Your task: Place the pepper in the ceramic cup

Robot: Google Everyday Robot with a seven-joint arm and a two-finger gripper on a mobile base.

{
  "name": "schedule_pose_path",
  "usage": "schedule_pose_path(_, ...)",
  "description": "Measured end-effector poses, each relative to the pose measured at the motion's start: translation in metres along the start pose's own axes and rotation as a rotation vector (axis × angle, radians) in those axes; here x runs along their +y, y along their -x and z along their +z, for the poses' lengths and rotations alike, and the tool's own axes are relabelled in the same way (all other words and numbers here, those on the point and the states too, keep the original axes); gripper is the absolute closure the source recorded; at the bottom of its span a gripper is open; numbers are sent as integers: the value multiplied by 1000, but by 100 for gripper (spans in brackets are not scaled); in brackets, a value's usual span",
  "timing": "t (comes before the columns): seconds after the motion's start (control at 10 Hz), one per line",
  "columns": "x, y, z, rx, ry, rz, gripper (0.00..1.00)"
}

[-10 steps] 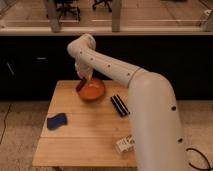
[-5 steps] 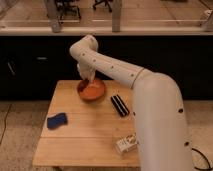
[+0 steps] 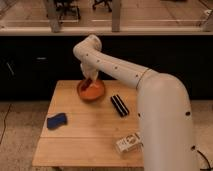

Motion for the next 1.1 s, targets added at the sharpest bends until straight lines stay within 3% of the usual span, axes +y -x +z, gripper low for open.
schedule_pose_path(1.1,31,-25,-12,86,41,89,96)
